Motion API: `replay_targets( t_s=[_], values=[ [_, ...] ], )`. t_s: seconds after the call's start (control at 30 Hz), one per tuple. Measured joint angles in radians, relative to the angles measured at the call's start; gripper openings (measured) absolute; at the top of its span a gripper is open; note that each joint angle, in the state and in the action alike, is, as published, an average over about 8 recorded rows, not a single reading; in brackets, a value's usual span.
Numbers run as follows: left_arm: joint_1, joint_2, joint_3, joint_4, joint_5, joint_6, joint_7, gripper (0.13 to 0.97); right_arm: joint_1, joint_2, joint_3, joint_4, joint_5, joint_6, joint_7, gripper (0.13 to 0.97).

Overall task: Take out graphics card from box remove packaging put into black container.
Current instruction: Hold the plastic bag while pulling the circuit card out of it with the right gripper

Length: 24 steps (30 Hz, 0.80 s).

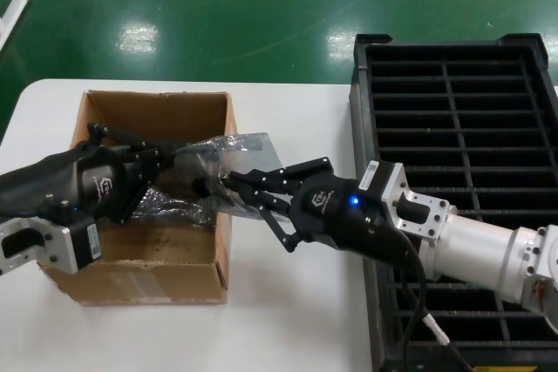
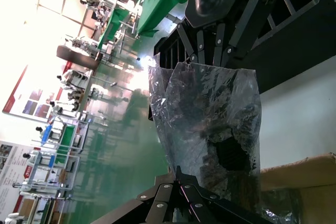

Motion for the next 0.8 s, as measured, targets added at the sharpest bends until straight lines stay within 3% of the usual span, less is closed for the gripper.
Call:
replay_targets(
  t_s=[0.67, 0.8],
  values=[
    [0.000, 0.000, 0.000, 0.000, 0.000, 0.000, 0.000, 0.138, 0.024, -0.020, -0.022, -0.056, -0.051, 0.035, -0.017, 0.171],
    [0.000, 0.000, 0.000, 0.000, 0.000, 0.000, 0.000, 0.138, 0.033, -0.031, -0.023, -0.077, -0.054, 0.040, -0.023, 0.219]
  ],
)
